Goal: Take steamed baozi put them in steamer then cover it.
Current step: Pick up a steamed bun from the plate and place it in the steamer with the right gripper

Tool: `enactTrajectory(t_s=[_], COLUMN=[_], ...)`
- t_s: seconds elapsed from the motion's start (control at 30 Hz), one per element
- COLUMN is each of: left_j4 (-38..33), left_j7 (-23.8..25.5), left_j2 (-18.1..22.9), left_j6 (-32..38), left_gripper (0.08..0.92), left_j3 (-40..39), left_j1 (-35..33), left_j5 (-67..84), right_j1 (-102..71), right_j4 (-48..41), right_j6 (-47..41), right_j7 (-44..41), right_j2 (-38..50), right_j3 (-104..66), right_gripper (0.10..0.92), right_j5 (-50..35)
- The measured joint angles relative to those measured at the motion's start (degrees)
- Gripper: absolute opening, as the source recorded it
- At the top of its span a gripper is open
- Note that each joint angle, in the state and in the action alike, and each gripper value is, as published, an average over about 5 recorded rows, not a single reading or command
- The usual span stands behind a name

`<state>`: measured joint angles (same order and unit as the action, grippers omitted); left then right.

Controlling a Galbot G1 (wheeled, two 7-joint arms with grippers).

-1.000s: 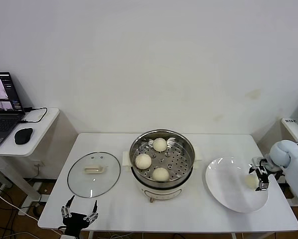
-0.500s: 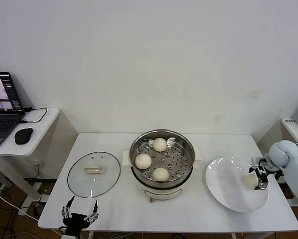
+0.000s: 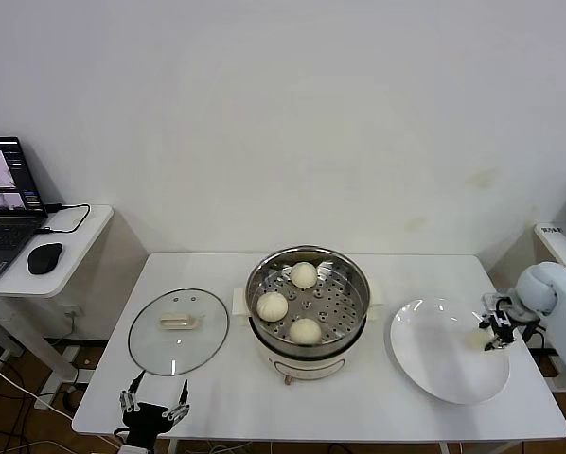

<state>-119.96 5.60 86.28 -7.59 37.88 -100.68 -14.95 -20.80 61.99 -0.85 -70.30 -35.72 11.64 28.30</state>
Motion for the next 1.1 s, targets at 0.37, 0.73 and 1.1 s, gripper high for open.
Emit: enactTrajectory(t_s=[0.37,0.73,1.1], left_j4=[-0.3,-1.93,-2.91], left_j7=[-0.67,-0.18,-0.02], left_j2=[-0.74,-2.03,-3.18], left_j6=[0.62,0.17,0.01], left_gripper=[0.823,0.823,0.823], left_j3=[-0.27,0.78,1.62], left_j1=[0.57,0.15,1.52], left_j5=[-0.74,-0.45,1.02], right_j1=[12.83,30.6,44.78], right_j4=[7.01,9.51,8.53], right_j6=[-4.37,-10.24,-15.02], right_j7=[-2.64,-3.97,-3.51], right_j2=[3.63,-1.29,-11.54], right_j3=[10.98,26.19,40.97], right_gripper=[0.484,0.492,0.492], right_j5=[-11.11,-23.89,-35.78])
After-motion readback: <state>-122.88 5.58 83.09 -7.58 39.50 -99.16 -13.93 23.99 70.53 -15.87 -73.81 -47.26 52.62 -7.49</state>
